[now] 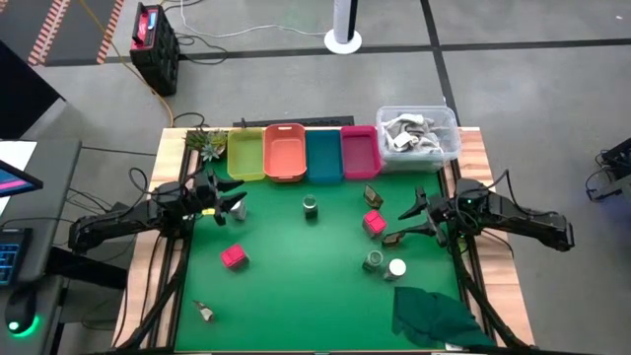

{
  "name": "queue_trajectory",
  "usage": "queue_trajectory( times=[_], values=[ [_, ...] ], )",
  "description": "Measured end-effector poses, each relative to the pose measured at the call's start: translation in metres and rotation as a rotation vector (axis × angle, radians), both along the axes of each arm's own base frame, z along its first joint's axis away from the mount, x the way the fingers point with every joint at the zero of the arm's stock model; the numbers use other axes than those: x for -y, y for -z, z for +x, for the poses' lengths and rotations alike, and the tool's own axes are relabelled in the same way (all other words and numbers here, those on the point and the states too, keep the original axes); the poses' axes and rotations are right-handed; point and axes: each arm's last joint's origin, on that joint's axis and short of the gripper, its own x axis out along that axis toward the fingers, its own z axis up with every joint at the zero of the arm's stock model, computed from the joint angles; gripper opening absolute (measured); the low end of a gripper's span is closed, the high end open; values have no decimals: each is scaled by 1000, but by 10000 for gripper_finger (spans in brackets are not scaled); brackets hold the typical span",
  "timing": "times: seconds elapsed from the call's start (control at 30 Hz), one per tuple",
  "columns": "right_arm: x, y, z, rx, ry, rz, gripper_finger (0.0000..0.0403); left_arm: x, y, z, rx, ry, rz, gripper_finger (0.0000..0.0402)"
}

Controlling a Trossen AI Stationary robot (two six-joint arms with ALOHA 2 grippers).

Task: Sort spices by type
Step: Put the left white seasoning bottle into the yellow bin

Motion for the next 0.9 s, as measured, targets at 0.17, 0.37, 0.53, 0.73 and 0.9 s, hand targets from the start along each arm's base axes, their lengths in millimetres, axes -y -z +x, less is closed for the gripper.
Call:
queue_trajectory(
  times=[0.17,0.37,0.53,0.73,0.9],
  values=[
    [1,-3,1,67,-5,-137,211,1,0,0,35,30,-82,200],
    [1,-3,1,79,-12,-175,211,3,-16,-3,52,69,-61,200],
    [1,-4,1,114,-24,-257,211,7,-42,-12,100,144,-69,200],
    [0,-19,2,200,0,-23,211,11,-71,-27,69,145,18,200],
    [-1,-41,0,392,-10,69,211,14,-83,-31,72,174,275,200]
  ],
)
